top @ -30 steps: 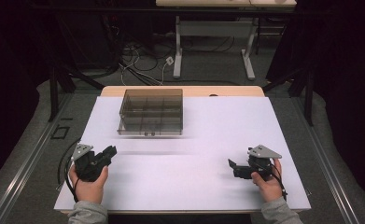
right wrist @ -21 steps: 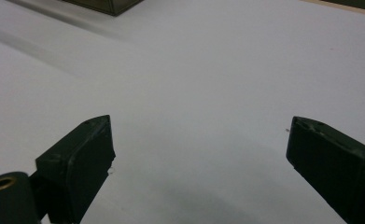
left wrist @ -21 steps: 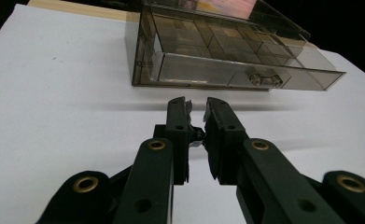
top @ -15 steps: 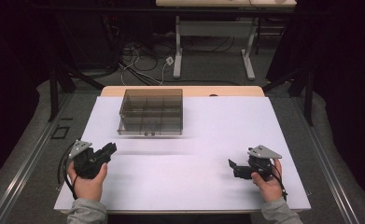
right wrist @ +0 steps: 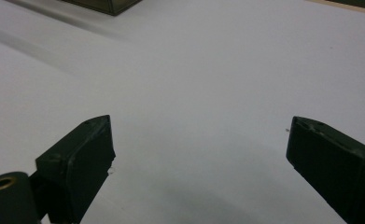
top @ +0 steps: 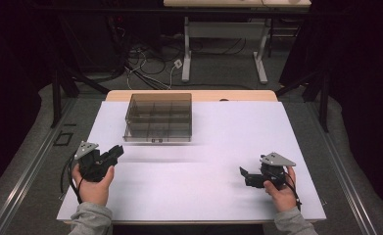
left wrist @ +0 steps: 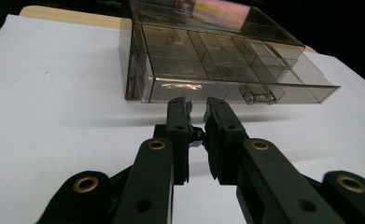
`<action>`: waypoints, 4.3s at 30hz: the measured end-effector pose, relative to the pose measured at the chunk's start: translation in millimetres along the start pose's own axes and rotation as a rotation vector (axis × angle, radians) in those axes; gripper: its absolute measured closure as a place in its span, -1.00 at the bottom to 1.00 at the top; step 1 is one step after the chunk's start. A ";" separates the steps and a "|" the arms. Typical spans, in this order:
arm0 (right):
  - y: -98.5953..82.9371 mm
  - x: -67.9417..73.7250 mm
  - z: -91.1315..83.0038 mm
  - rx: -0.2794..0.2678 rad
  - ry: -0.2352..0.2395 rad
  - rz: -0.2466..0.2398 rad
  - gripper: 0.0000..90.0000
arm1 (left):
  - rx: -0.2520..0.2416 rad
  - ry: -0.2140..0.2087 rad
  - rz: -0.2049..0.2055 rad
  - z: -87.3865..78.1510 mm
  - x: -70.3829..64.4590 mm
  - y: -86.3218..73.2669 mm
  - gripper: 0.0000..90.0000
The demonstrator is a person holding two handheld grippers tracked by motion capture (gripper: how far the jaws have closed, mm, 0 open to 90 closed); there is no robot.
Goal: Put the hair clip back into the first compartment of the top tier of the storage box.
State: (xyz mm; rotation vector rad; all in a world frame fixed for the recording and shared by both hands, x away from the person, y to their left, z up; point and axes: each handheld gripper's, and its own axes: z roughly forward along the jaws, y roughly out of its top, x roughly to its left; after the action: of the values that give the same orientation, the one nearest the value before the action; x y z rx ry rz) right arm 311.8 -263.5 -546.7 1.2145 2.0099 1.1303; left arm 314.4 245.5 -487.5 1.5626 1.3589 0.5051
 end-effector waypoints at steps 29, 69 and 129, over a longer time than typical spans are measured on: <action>-0.2 0.3 0.9 0.004 0.003 0.005 -0.85 | 0.025 0.029 0.019 22.1 -0.8 30.9 0.78; -0.4 -0.6 2.0 0.005 0.005 -0.005 -0.85 | 0.036 0.072 -0.007 69.3 -5.0 45.4 0.78; -0.6 0.1 2.2 0.021 0.010 -0.013 -0.84 | 0.002 0.055 0.001 71.6 -0.5 44.9 0.05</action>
State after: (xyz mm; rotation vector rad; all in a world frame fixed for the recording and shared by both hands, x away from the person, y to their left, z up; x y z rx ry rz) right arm 313.2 -262.7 -548.3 1.2061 2.0387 1.1137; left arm 395.1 221.2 -481.0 1.5611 1.4004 0.5518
